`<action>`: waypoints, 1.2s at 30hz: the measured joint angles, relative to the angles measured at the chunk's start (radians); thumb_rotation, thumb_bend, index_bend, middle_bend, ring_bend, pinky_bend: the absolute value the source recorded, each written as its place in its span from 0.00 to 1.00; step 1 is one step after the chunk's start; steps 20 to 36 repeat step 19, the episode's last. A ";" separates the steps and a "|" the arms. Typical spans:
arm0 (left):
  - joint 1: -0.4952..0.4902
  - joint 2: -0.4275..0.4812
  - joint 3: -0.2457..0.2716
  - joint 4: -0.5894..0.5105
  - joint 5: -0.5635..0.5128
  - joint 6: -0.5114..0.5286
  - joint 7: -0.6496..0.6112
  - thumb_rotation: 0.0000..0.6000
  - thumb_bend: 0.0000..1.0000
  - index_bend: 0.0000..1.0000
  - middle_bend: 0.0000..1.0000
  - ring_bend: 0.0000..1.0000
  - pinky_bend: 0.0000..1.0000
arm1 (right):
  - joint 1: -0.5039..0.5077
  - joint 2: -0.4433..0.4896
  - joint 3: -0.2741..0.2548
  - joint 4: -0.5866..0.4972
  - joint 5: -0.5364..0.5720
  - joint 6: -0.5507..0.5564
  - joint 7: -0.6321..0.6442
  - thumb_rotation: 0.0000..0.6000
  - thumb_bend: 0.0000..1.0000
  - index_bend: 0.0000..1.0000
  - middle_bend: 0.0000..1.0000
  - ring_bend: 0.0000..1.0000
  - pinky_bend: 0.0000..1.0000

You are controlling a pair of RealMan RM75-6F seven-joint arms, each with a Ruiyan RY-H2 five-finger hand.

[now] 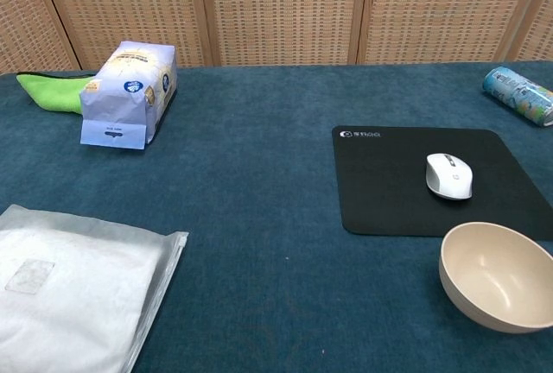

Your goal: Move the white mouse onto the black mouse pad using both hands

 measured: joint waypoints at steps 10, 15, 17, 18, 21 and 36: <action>0.029 -0.017 0.024 0.037 -0.003 -0.016 -0.033 1.00 0.04 0.00 0.00 0.00 0.00 | -0.204 -0.079 -0.012 0.060 -0.089 0.191 0.130 1.00 0.00 0.00 0.00 0.00 0.00; 0.039 -0.029 0.024 0.053 -0.008 -0.020 -0.028 1.00 0.04 0.00 0.00 0.00 0.00 | -0.279 -0.129 -0.012 0.139 -0.133 0.240 0.211 1.00 0.00 0.00 0.00 0.00 0.00; 0.042 -0.033 0.025 0.055 -0.006 -0.020 -0.027 1.00 0.04 0.00 0.00 0.00 0.00 | -0.294 -0.138 -0.008 0.152 -0.144 0.246 0.233 1.00 0.00 0.00 0.00 0.00 0.00; 0.044 -0.035 0.026 0.057 -0.005 -0.019 -0.030 1.00 0.04 0.00 0.00 0.00 0.00 | -0.303 -0.144 -0.005 0.159 -0.149 0.249 0.246 1.00 0.00 0.00 0.00 0.00 0.00; 0.045 -0.037 0.026 0.058 -0.003 -0.018 -0.032 1.00 0.04 0.00 0.00 0.00 0.00 | -0.309 -0.148 -0.001 0.165 -0.154 0.249 0.255 1.00 0.00 0.00 0.00 0.00 0.00; 0.045 -0.037 0.026 0.058 -0.003 -0.018 -0.032 1.00 0.04 0.00 0.00 0.00 0.00 | -0.309 -0.148 -0.001 0.165 -0.154 0.249 0.255 1.00 0.00 0.00 0.00 0.00 0.00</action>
